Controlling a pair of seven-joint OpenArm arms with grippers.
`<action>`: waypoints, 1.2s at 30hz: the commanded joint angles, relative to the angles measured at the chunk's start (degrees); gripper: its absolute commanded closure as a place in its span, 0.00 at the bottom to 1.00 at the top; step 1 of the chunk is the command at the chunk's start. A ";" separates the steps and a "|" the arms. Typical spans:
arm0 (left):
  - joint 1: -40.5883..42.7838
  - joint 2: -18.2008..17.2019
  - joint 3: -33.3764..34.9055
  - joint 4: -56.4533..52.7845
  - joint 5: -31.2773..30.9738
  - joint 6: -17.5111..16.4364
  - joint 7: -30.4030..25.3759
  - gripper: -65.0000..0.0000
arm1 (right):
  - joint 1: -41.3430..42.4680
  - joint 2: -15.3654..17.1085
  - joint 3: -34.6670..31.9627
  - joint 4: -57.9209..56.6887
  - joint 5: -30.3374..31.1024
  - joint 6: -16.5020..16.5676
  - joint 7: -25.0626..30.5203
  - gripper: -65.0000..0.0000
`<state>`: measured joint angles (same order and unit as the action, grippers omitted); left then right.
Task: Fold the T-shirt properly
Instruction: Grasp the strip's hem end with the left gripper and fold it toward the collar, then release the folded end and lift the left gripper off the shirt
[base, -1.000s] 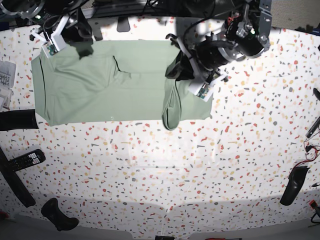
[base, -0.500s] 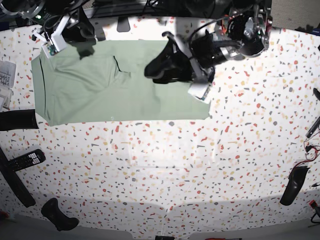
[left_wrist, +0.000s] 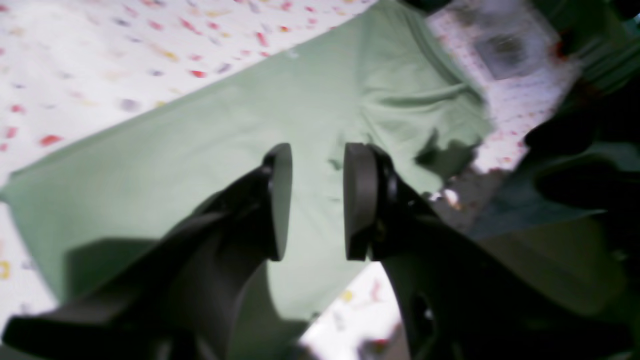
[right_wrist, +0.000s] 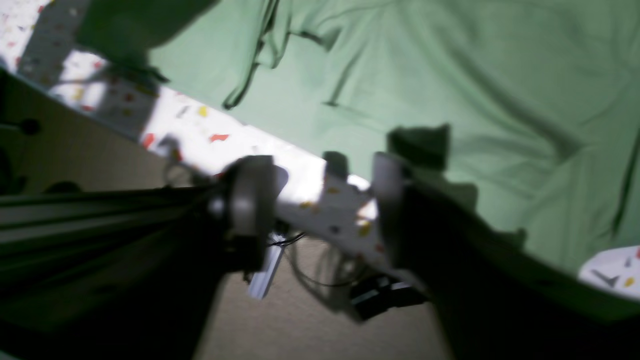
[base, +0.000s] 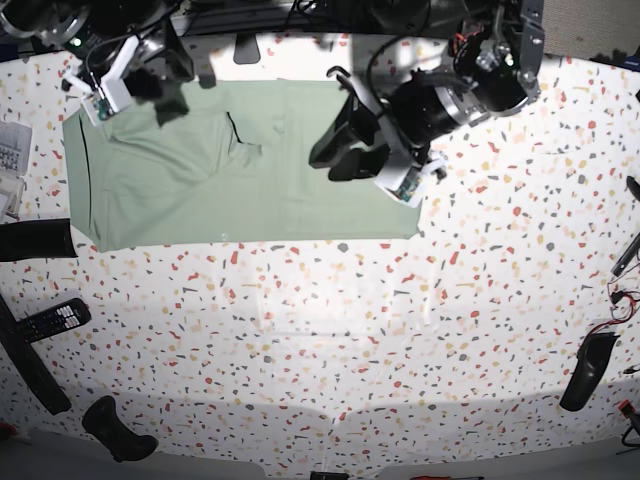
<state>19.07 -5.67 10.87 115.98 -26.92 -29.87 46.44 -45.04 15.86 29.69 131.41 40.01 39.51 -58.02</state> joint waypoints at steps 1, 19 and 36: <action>-0.20 0.09 0.11 1.01 0.07 -0.33 -1.97 0.74 | 0.26 0.33 0.31 1.11 -0.24 0.49 0.98 0.44; -3.89 0.94 0.11 -22.88 22.36 -0.57 -38.64 0.70 | 6.14 0.31 0.31 1.11 -0.79 0.49 1.88 0.43; -10.99 3.13 0.11 -41.77 32.87 2.51 -34.82 0.70 | 6.16 0.31 0.31 1.11 -0.81 0.49 2.69 0.43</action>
<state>7.94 -1.91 11.25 74.02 4.62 -28.51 8.45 -38.74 15.88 29.69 131.41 38.54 39.53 -56.64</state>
